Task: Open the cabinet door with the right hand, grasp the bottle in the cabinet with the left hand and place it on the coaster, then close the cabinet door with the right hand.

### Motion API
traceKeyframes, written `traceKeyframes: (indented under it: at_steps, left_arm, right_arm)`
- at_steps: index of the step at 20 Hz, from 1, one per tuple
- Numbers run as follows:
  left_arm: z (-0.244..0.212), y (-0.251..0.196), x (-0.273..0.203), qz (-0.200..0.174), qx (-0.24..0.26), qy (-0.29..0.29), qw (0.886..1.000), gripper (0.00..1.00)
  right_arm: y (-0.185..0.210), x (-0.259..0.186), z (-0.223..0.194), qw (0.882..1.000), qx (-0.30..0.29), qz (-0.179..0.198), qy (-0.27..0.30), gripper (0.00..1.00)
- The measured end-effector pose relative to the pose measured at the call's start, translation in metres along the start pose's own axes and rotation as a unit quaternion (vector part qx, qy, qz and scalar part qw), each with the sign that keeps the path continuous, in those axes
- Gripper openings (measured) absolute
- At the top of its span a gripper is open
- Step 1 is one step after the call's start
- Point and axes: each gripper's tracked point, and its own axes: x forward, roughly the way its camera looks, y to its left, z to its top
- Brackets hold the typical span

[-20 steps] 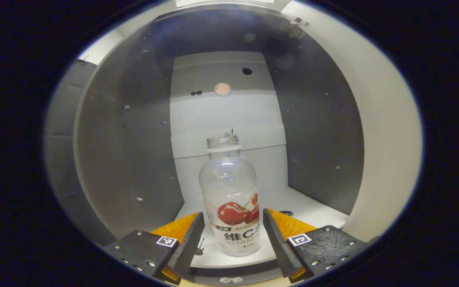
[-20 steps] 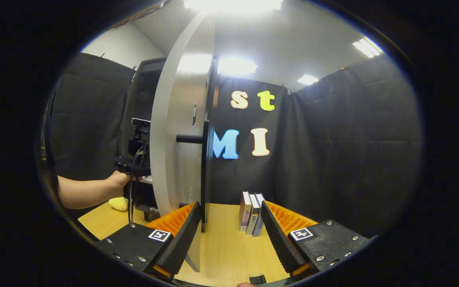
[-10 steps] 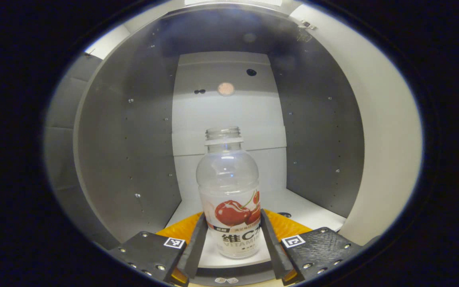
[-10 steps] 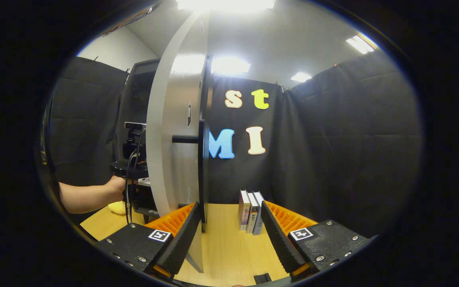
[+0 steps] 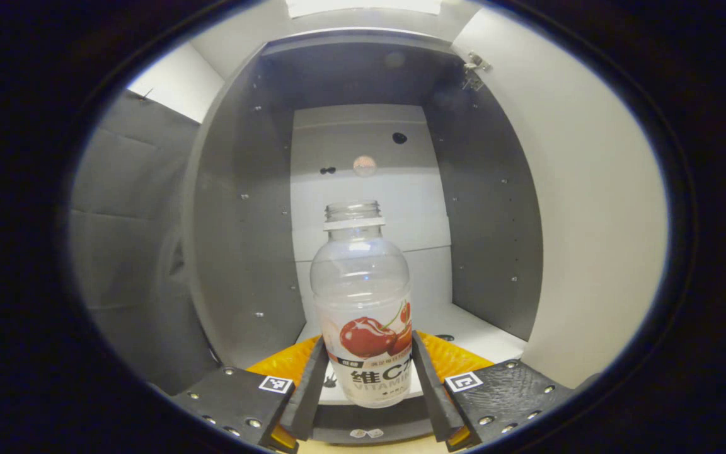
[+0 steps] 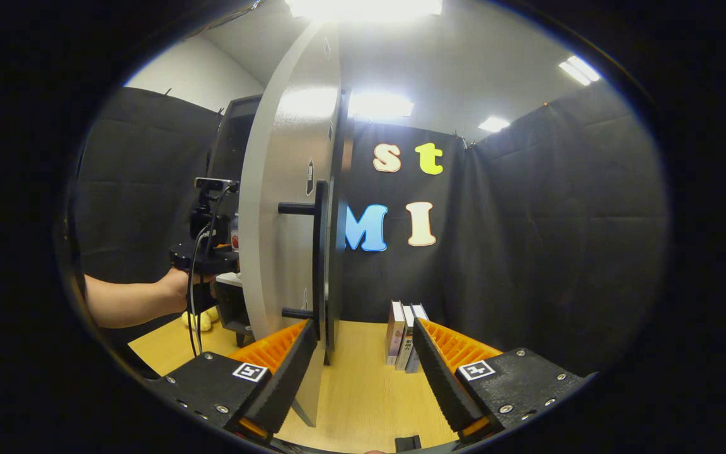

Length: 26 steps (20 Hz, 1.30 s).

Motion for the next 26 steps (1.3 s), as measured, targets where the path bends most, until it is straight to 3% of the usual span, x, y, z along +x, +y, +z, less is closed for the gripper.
traceKeyframes:
  at_steps: [1,2,5,6,7,8,11,14,17,18,20,24,25,26]
  left_arm:
    - [0.003,0.002,-0.011,0.008,0.000,-0.004,1.000,0.80]
    - [0.005,0.004,-0.022,0.017,0.001,-0.009,1.000,0.72]
    - [0.007,0.009,-0.060,0.041,0.013,-0.019,0.999,0.72]
    - [0.008,0.008,-0.073,0.044,0.017,-0.022,0.999,0.80]
    - [0.008,0.008,-0.087,0.048,0.024,-0.025,0.998,0.72]
    - [0.008,0.008,-0.102,0.052,0.030,-0.028,0.998,0.80]
    - [-0.009,0.004,-0.149,0.060,0.032,-0.019,0.998,0.80]
    - [-0.029,-0.003,-0.189,0.068,0.057,-0.010,0.996,0.79]
    - [-0.055,-0.001,-0.221,0.085,0.066,0.000,0.994,0.80]
    - [-0.067,-0.001,-0.231,0.089,0.064,0.004,0.994,0.72]
    - [-0.098,0.010,-0.252,0.111,0.053,0.014,0.992,0.72]
    - [-0.175,0.026,-0.280,0.156,0.043,0.045,0.986,0.69]
    - [-0.196,0.031,-0.285,0.164,0.040,0.051,0.984,0.76]
    - [-0.214,0.036,-0.289,0.173,0.039,0.058,0.982,0.69]
  right_arm:
    - [-0.006,-0.001,-0.003,1.000,0.004,0.003,0.000,0.94]
    - [-0.013,-0.003,-0.004,1.000,0.006,0.004,-0.002,0.95]
    - [-0.036,-0.004,-0.013,1.000,-0.008,-0.003,-0.002,0.94]
    - [-0.043,-0.002,-0.015,1.000,-0.020,-0.007,-0.005,0.94]
    - [-0.048,-0.001,-0.019,1.000,-0.027,-0.009,-0.007,0.94]
    - [-0.051,0.003,-0.025,0.999,-0.030,-0.008,-0.005,0.94]
    - [-0.049,0.020,-0.048,1.000,-0.018,0.014,0.016,0.95]
    - [-0.056,0.037,-0.064,0.999,-0.002,0.012,0.033,0.95]
    - [-0.078,0.047,-0.089,0.998,-0.019,-0.035,0.052,0.96]
    - [-0.080,0.051,-0.098,0.997,-0.018,-0.044,0.061,0.95]
    - [-0.081,0.059,-0.122,0.995,-0.006,-0.052,0.085,0.95]
    - [-0.091,0.065,-0.165,0.990,-0.042,-0.075,0.112,0.96]
    - [-0.090,0.067,-0.184,0.988,-0.047,-0.073,0.127,0.95]
    - [-0.091,0.069,-0.203,0.985,-0.053,-0.071,0.150,0.95]
